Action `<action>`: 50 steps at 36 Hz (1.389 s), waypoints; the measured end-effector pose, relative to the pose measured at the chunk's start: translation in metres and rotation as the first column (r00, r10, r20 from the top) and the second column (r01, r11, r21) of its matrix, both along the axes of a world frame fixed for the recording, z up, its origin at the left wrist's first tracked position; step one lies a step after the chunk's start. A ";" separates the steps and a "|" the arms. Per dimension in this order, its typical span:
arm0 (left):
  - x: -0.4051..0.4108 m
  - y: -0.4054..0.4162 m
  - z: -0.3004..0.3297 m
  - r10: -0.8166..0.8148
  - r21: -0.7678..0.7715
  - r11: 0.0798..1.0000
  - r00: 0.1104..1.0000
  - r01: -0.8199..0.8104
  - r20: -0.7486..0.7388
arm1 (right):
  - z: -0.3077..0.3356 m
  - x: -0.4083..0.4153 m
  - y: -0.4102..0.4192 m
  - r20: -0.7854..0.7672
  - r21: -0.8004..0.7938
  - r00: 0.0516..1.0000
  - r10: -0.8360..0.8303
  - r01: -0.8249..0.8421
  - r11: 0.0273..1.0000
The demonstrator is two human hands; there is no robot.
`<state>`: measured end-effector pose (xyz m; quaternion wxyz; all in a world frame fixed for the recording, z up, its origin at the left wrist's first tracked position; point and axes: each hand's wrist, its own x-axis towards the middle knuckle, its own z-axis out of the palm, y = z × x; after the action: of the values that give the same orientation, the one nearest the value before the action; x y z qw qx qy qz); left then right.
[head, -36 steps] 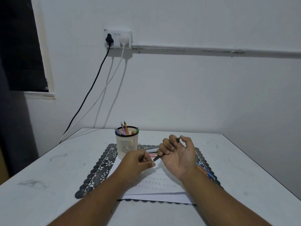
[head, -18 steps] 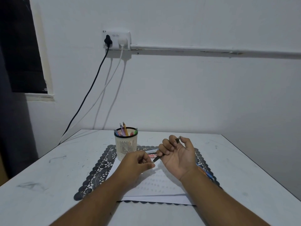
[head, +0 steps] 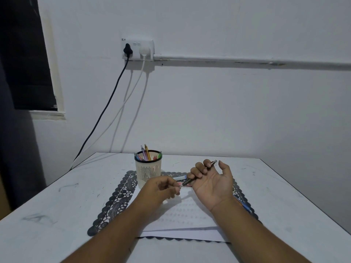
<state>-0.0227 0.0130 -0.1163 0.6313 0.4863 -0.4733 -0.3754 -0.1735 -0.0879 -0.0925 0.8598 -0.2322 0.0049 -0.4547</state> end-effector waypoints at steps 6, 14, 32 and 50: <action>-0.001 0.000 0.000 0.012 -0.006 1.000 1.000 -0.011 0.015 | 0.002 -0.001 0.002 -0.013 0.004 1.000 -0.012 0.012 1.000; -0.001 0.001 0.000 0.017 0.004 1.000 0.999 -0.017 0.044 | 0.000 -0.002 -0.001 -0.017 -0.022 1.000 -0.013 0.013 1.000; 0.007 0.003 0.002 0.070 -0.027 0.997 0.975 -0.066 0.211 | 0.007 0.001 0.003 -0.203 -0.025 0.979 -0.026 0.022 0.999; 0.126 0.034 0.004 0.133 0.048 0.939 0.489 -0.340 0.862 | -0.022 0.008 0.002 -0.649 -0.241 0.753 -0.108 -0.069 0.968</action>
<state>0.1029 0.0466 -0.1123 0.3105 0.7314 -0.6052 -0.0483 -0.1652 -0.0858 -0.1146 0.7620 -0.4833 0.2518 -0.3499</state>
